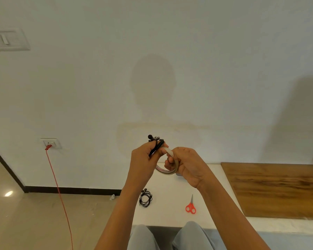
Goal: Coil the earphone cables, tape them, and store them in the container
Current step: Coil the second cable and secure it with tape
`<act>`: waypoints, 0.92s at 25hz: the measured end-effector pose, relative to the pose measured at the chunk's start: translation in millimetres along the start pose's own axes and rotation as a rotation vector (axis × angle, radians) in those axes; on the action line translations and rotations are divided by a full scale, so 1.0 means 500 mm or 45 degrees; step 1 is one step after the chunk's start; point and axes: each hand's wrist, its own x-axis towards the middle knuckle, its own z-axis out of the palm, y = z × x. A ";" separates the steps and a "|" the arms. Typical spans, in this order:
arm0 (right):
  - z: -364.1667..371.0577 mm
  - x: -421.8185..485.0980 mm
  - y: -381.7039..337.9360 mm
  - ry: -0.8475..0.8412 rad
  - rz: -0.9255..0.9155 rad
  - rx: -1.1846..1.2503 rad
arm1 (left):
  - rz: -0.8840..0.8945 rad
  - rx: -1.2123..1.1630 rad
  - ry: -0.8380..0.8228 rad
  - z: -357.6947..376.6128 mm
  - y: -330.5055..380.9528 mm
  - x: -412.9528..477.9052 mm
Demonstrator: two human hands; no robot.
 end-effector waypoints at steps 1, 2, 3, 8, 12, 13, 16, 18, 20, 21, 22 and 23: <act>-0.001 0.001 0.002 0.001 -0.005 -0.012 | -0.002 -0.001 -0.001 0.000 -0.001 -0.001; -0.002 0.001 0.004 0.001 -0.007 -0.026 | -0.001 -0.001 -0.002 0.000 -0.001 -0.001; -0.003 0.001 0.006 -0.002 -0.007 -0.034 | 0.003 0.001 -0.001 -0.001 0.000 -0.001; -0.006 0.002 0.007 -0.033 -0.037 -0.026 | 0.006 0.006 -0.014 -0.006 0.001 0.004; -0.009 0.007 0.009 -0.046 -0.060 -0.069 | -0.010 0.014 -0.010 -0.007 -0.001 0.003; -0.011 0.007 0.009 -0.045 -0.059 -0.086 | -0.016 0.025 -0.014 -0.007 -0.001 0.003; -0.020 0.006 0.010 -0.082 -0.074 -0.128 | -0.028 0.058 -0.014 -0.010 -0.002 0.003; -0.027 0.003 0.013 -0.100 -0.132 -0.121 | -0.029 0.074 0.005 -0.014 -0.004 0.002; -0.036 0.002 0.016 -0.033 -0.321 -0.285 | -0.039 0.097 0.021 -0.021 -0.006 0.003; -0.041 0.002 0.016 0.000 -0.445 -0.454 | -0.048 0.111 0.020 -0.024 -0.008 0.005; -0.046 0.003 0.014 -0.005 -0.549 -0.603 | -0.060 0.123 0.010 -0.027 -0.010 0.007; -0.049 0.004 0.012 -0.033 -0.618 -0.702 | -0.078 0.135 -0.005 -0.029 -0.012 0.009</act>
